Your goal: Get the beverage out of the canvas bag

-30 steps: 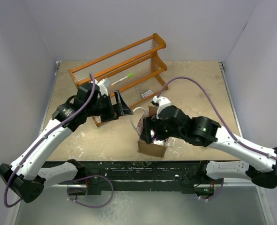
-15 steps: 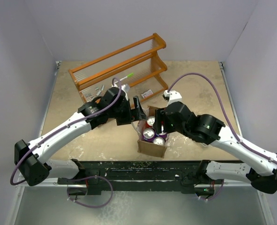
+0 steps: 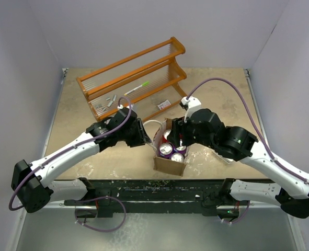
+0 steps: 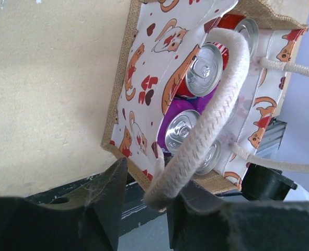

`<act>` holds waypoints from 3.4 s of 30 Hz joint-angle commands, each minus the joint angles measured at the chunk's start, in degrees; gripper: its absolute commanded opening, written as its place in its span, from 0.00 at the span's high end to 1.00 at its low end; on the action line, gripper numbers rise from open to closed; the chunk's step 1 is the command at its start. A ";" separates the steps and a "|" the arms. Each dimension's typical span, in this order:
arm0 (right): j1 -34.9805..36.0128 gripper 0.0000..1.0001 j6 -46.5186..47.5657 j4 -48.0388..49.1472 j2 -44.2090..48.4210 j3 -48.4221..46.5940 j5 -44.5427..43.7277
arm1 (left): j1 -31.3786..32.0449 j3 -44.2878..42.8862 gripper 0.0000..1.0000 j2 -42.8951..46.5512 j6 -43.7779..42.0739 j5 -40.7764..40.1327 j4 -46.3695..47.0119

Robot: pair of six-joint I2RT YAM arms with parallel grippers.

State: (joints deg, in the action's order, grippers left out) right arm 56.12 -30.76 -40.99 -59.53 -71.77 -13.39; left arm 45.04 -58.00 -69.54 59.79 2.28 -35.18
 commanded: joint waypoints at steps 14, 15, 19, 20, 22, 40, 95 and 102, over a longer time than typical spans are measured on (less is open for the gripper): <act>-4.90 0.45 -11.36 -7.52 -21.06 -4.17 -7.47 | 0.04 1.58 0.91 2.64 1.89 0.27 0.59; -5.57 0.45 -11.87 -7.64 -21.75 -4.28 -7.83 | 0.05 1.62 0.92 2.53 1.80 0.39 0.64; -7.29 0.45 -10.31 -6.85 -24.60 -5.43 -7.57 | 0.03 1.74 0.96 2.51 1.66 0.95 1.02; -7.52 0.44 -9.80 -6.65 -25.37 -5.88 -7.70 | 0.00 1.75 0.97 2.49 1.50 1.01 1.03; -7.68 0.42 -9.03 -6.41 -26.83 -6.84 -7.39 | 0.05 1.75 0.98 2.51 1.30 1.10 1.04; -8.18 0.30 -10.96 -3.59 -34.63 -5.72 -6.62 | 0.01 1.48 1.00 3.36 -0.20 1.49 0.21; -6.37 1.00 -6.71 2.39 -27.95 -10.44 11.93 | 0.05 4.33 1.00 21.33 1.35 1.80 -13.19; -6.37 1.00 -8.23 6.86 -20.43 -7.91 17.30 | 0.03 4.46 1.00 23.40 2.25 1.23 -14.32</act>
State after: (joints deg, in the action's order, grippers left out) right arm 49.82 -38.44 -39.88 -85.78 -79.46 -0.32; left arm 45.04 -52.25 -48.40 60.42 3.38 -51.24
